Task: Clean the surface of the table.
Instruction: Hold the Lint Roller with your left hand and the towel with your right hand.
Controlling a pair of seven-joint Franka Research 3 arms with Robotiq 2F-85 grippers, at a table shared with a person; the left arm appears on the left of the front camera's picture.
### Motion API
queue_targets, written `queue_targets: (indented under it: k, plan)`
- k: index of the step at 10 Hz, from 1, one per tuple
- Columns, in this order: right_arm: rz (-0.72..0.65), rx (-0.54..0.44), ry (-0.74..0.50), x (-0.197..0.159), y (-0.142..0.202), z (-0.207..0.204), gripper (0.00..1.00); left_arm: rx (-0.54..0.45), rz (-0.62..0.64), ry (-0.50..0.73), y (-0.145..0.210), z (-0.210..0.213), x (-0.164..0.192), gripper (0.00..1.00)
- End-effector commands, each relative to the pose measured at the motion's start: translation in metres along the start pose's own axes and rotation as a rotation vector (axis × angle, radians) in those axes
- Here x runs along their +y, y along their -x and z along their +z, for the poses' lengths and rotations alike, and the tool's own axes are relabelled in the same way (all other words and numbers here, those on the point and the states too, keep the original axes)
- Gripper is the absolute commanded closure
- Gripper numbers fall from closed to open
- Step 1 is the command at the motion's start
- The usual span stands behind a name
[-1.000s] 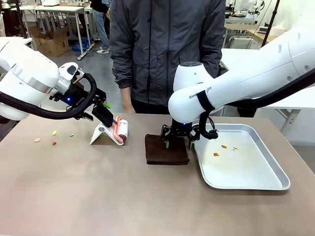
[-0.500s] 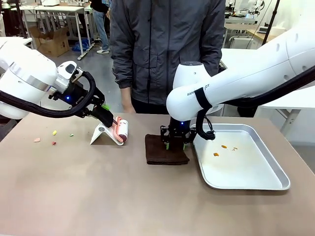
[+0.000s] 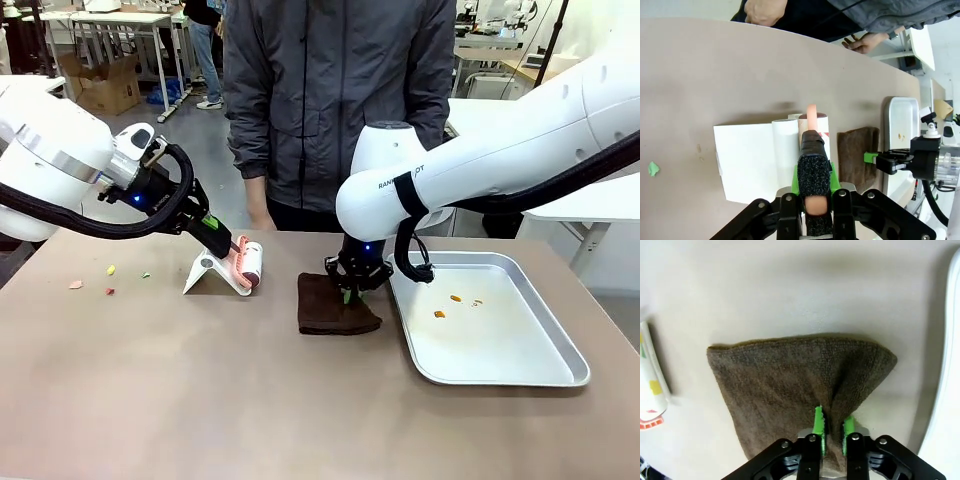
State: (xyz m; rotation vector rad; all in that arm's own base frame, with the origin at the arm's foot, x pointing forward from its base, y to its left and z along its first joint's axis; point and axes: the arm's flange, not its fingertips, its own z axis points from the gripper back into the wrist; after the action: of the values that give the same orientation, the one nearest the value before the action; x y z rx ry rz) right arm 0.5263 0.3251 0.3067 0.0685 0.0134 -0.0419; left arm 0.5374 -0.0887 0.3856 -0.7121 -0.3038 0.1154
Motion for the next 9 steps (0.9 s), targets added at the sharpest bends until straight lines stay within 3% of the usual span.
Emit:
queue_targets:
  k: [1,5,9]
  plan:
    - [0.004,0.028,0.003,-0.011,-0.004,-0.014,1.00,0.002,-0.013,0.025,-0.002,0.000,0.005,1.00]
    - [-0.015,-0.002,-0.055,-0.015,-0.005,-0.009,1.00,-0.011,-0.002,0.050,-0.002,0.005,0.003,1.00]
    - [-0.030,0.012,-0.447,-0.056,0.009,0.036,1.00,-0.018,0.052,0.202,0.004,0.045,0.003,1.00]
